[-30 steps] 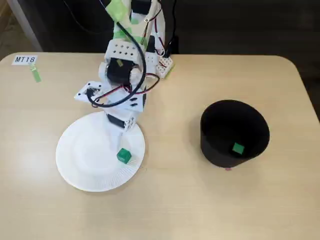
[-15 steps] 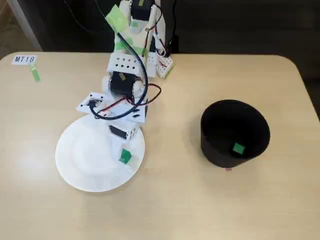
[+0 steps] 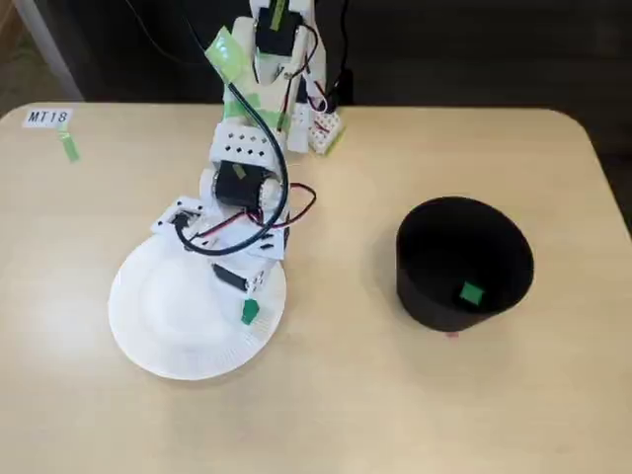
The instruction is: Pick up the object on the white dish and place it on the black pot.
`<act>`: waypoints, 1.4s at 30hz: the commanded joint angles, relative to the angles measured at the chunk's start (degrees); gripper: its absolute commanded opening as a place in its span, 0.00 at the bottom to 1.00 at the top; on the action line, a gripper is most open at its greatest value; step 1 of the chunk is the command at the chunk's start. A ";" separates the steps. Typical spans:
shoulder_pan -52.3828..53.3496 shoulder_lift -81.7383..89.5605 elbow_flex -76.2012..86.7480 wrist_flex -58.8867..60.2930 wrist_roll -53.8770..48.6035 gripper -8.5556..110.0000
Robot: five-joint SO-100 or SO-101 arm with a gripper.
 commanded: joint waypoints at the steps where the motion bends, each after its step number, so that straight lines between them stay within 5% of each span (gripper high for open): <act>1: 0.88 0.18 -2.64 -0.62 0.44 0.18; 7: 1.85 -0.35 -3.25 -0.62 0.62 0.07; 26: -2.02 19.95 -5.63 0.62 -4.04 0.07; 42: -30.41 28.04 -10.63 1.14 -11.78 0.07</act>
